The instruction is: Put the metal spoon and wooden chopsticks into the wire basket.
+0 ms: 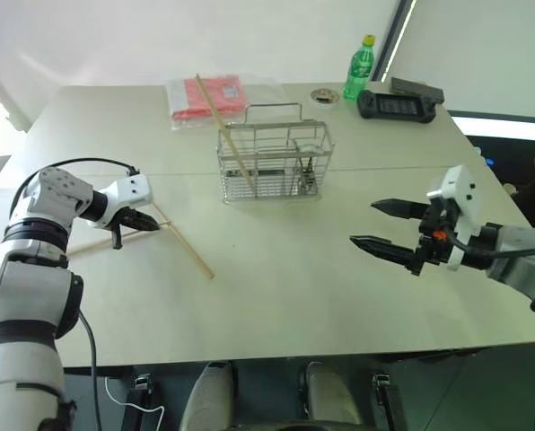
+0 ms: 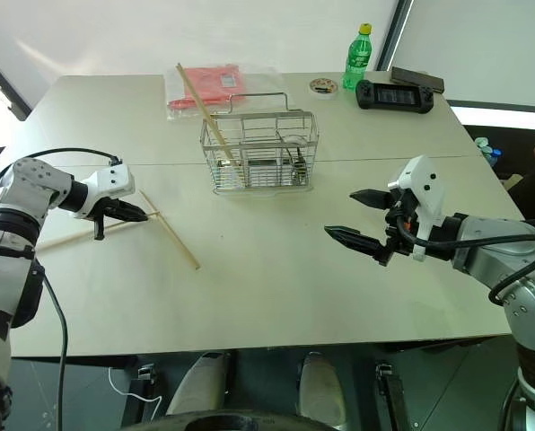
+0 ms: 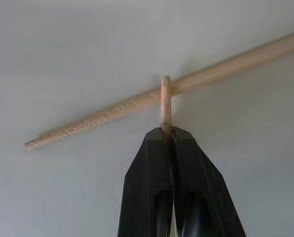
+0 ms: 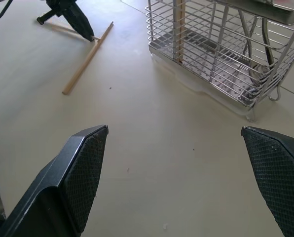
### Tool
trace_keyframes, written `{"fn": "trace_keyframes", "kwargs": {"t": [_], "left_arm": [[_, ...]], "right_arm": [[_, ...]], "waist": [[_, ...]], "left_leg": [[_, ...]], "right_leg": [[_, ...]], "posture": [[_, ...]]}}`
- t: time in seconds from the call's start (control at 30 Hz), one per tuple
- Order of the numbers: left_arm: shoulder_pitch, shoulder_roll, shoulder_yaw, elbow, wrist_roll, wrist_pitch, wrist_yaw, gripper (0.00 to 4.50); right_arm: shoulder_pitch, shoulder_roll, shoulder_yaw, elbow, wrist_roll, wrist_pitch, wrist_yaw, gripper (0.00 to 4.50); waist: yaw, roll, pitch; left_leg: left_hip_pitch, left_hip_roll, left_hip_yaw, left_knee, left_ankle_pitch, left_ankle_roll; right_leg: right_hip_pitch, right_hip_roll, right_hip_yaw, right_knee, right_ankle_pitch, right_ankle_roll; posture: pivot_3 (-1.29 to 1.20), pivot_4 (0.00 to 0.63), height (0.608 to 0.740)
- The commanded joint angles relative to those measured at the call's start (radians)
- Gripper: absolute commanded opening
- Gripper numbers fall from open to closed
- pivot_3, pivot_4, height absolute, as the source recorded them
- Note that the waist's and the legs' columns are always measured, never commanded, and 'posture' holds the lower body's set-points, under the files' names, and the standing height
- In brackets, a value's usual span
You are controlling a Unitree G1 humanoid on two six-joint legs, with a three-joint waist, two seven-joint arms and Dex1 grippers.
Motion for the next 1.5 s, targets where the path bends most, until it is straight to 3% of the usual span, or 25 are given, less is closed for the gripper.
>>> {"fn": "trace_keyframes", "kwargs": {"t": [0.03, 0.33, 0.47, 0.6, 0.7, 0.83, 1.0, 1.23, 1.5], "left_arm": [[-0.009, 0.002, 0.021, -0.005, 0.002, 0.025, 0.005, 0.03], [0.021, 0.086, 0.186, -0.151, -0.145, 0.11, -0.022, 0.03], [0.084, 0.12, 0.36, -0.414, -0.307, 0.315, 0.051, 0.03], [0.145, 0.107, 0.539, -0.779, -0.493, 0.635, 0.192, 0.03], [0.037, 0.025, 0.637, -0.884, -0.595, 0.738, 0.388, 0.03], [-0.189, -0.103, 0.672, -0.809, -0.635, 0.714, 0.596, 0.03], [-0.387, -0.25, 0.622, -0.625, -0.603, 0.535, 0.663, 0.03], [-0.451, -0.363, 0.562, -0.377, -0.558, 0.328, 0.638, 0.03], [-0.433, -0.418, 0.552, -0.308, -0.558, 0.258, 0.633, 0.03]], "right_arm": [[-0.019, -0.013, -0.024, -0.011, 0.011, -0.016, -0.006, 4.5], [-0.034, -0.018, -0.003, 0.008, 0.0, -0.043, 0.016, 4.5], [-0.032, -0.016, 0.0, 0.003, -0.002, -0.055, 0.019, 4.5], [-0.046, -0.006, 0.001, 0.011, -0.004, -0.064, 0.002, 4.5], [-0.07, 0.002, -0.006, 0.014, 0.007, -0.065, -0.01, 4.5], [-0.078, -0.004, -0.011, 0.011, 0.017, -0.06, -0.006, 4.5], [-0.064, -0.002, -0.014, 0.002, 0.009, -0.067, -0.009, 4.5], [-0.051, 0.006, -0.046, -0.028, 0.028, -0.061, -0.043, 4.5], [-0.023, 0.007, -0.067, -0.057, 0.053, -0.054, -0.08, 4.5]], "waist": [[0.0, 0.0, 0.0], [-0.004, -0.002, 0.001], [-0.005, -0.002, 0.001], [-0.004, -0.002, 0.001], [0.005, -0.003, 0.002], [0.004, -0.006, 0.002], [0.001, -0.006, 0.002], [-0.005, -0.005, 0.002], [0.0, -0.006, 0.003]], "left_leg": [[0.0, 0.0, 0.0, 0.0, 0.0, 0.0], [-0.001, 0.0, 0.0, 0.0, 0.0, 0.0], [-0.001, 0.0, -0.001, 0.0, 0.0, 0.0], [-0.001, 0.0, -0.001, 0.0, 0.0, 0.0], [-0.001, 0.0, -0.002, 0.001, 0.0, 0.0], [-0.001, 0.0, -0.005, 0.004, 0.0, 0.0], [-0.001, -0.001, -0.005, 0.005, 0.0, 0.0], [0.0, -0.001, -0.004, 0.002, 0.0, 0.0], [-0.001, -0.001, -0.004, 0.0, 0.0, 0.0]], "right_leg": [[0.0, 0.0, 0.0, 0.0, 0.0, 0.0], [-0.001, 0.0, 0.0, 0.0, 0.0, 0.0], [-0.001, 0.0, 0.0, 0.0, 0.0, 0.0], [0.0, 0.0, 0.0, 0.001, 0.0, 0.0], [0.001, 0.0, -0.001, 0.001, 0.0, 0.0], [0.005, 0.0, -0.005, 0.0, 0.0, 0.001], [0.006, 0.0, -0.005, -0.002, 0.0, 0.002], [0.005, 0.0, -0.005, -0.002, 0.0, 0.002], [0.005, 0.0, -0.005, -0.006, 0.0, 0.002]], "posture": [[0.0, 0.15, 0.721], [0.0, 0.15, 0.721], [0.0, 0.15, 0.721], [0.0, 0.15, 0.721], [0.0, 0.15, 0.721], [0.0, 0.15, 0.721], [0.0, 0.15, 0.721], [0.0, 0.15, 0.721], [0.0, 0.15, 0.721]]}}
